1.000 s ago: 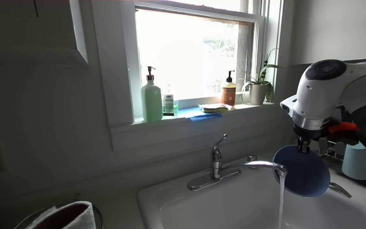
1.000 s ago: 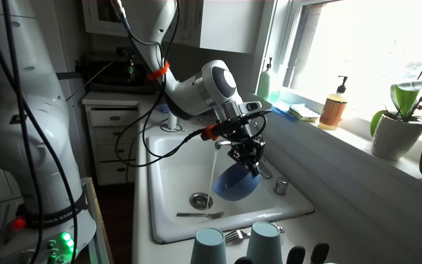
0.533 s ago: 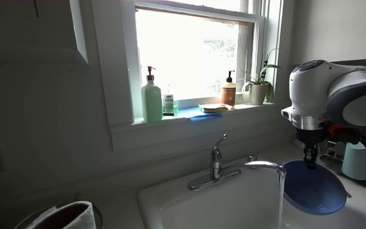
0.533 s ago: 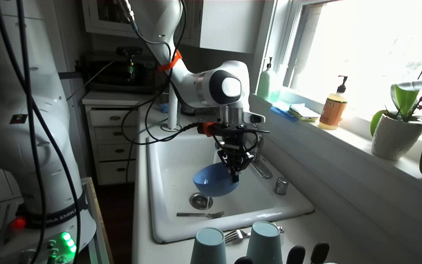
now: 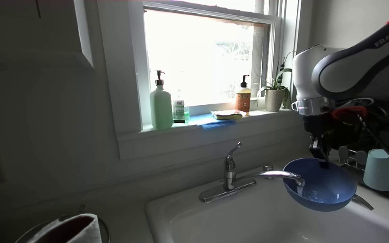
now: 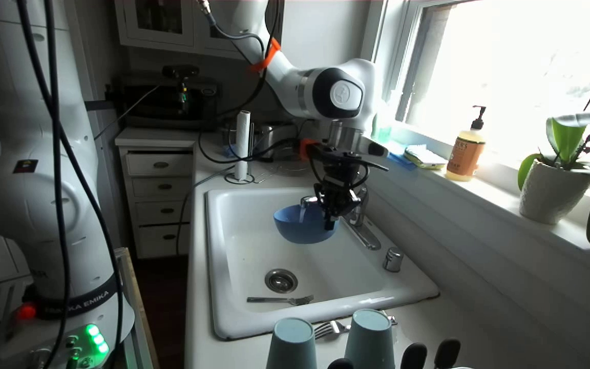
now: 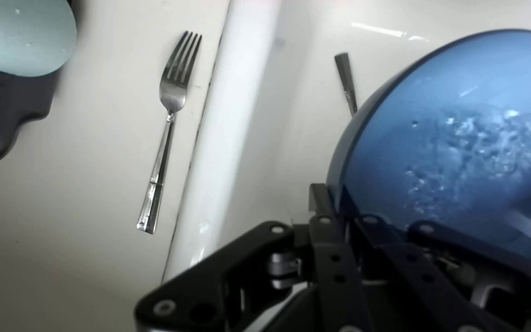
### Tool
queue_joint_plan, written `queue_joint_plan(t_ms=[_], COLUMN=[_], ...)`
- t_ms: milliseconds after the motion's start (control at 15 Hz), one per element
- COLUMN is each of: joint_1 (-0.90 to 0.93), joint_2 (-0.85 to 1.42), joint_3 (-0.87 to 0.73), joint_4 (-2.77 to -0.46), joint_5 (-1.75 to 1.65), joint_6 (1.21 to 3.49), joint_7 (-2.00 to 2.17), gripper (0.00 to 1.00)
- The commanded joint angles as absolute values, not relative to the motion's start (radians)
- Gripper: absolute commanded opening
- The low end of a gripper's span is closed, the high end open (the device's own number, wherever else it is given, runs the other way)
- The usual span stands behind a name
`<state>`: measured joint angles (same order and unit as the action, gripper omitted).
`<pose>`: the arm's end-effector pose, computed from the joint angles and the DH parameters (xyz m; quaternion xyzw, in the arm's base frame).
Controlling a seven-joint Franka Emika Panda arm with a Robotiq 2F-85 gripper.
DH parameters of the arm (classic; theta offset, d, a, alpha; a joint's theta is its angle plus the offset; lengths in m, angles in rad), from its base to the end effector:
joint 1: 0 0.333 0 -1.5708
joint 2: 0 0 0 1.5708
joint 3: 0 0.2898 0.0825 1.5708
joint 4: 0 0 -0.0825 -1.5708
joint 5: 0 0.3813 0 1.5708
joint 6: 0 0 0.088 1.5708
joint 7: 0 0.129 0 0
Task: Put the blue bowl under the running water and pour out its contents into the sink twice and then put the bowl back on the sink
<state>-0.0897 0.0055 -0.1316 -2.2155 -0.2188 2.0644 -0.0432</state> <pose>0.4896 -0.1262 0.3174 0.9923 -0.0293 -0.0892 0.0811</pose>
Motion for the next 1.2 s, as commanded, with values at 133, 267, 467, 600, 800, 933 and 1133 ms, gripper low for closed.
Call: queue_joint_plan(t_ms=[133, 267, 467, 600, 800, 933, 1133], joint_1=[-0.103, -0.103, -0.102, -0.098, -0.081, -0.075, -0.067], joint_2=[0.089, 0.105, 0.116, 0.116, 0.097, 0.088, 0.070], joint_3=[-0.129, -0.129, -0.128, -0.130, -0.131, -0.130, -0.124], joint_4=[-2.102, -2.090, -2.085, -2.089, -2.116, -2.131, -2.163], joint_5=[-0.210, -0.218, -0.222, -0.267, -0.459, -0.582, -0.750], joint_6=[1.961, 1.948, 1.946, 1.965, 2.012, 2.028, 2.094], joint_7=[-0.021, -0.020, -0.030, -0.019, 0.025, 0.061, 0.109], gripper=[0.01, 0.01, 0.01, 0.01, 0.01, 0.01, 0.01])
